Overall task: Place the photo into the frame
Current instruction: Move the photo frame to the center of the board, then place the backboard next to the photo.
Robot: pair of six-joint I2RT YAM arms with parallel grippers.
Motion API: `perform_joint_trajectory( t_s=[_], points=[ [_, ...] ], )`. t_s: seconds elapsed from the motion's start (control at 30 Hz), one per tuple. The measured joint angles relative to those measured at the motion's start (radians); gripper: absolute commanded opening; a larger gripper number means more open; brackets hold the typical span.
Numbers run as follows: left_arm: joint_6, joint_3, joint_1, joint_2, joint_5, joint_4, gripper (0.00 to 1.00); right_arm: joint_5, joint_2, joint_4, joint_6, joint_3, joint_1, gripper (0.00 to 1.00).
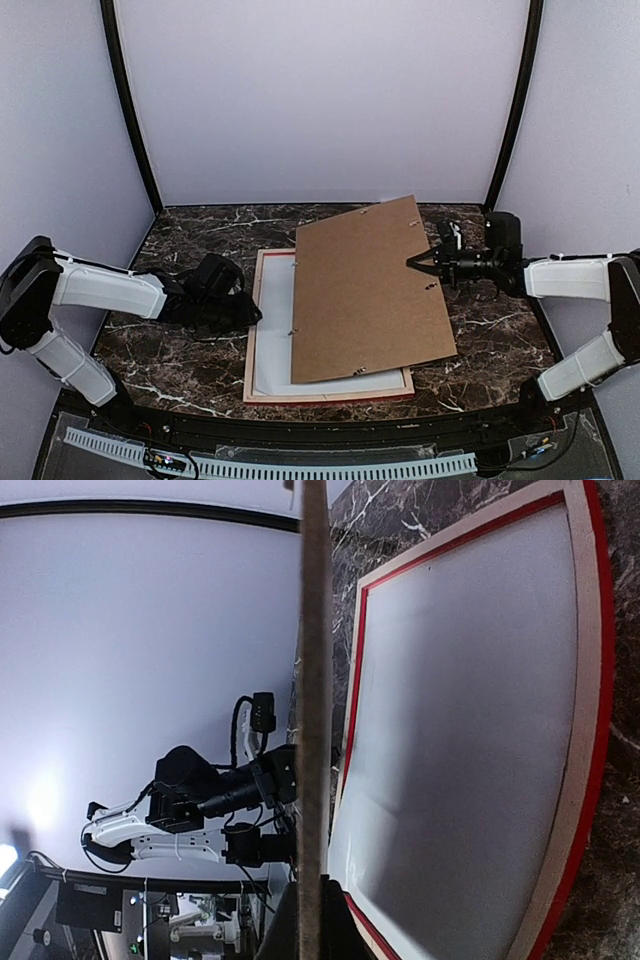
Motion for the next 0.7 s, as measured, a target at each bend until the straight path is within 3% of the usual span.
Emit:
perform_joint_trajectory(
  t_s=[0.23,0.7],
  points=[
    [0.034,0.035,0.016,-0.097,-0.006,-0.063,0.60,0.031,0.130,0.132,0.070,0.000,0.089,0.00],
    [0.133,0.075,0.077,-0.174,-0.034,-0.149,0.63,0.076,0.329,0.314,0.158,0.050,0.200,0.00]
  ],
)
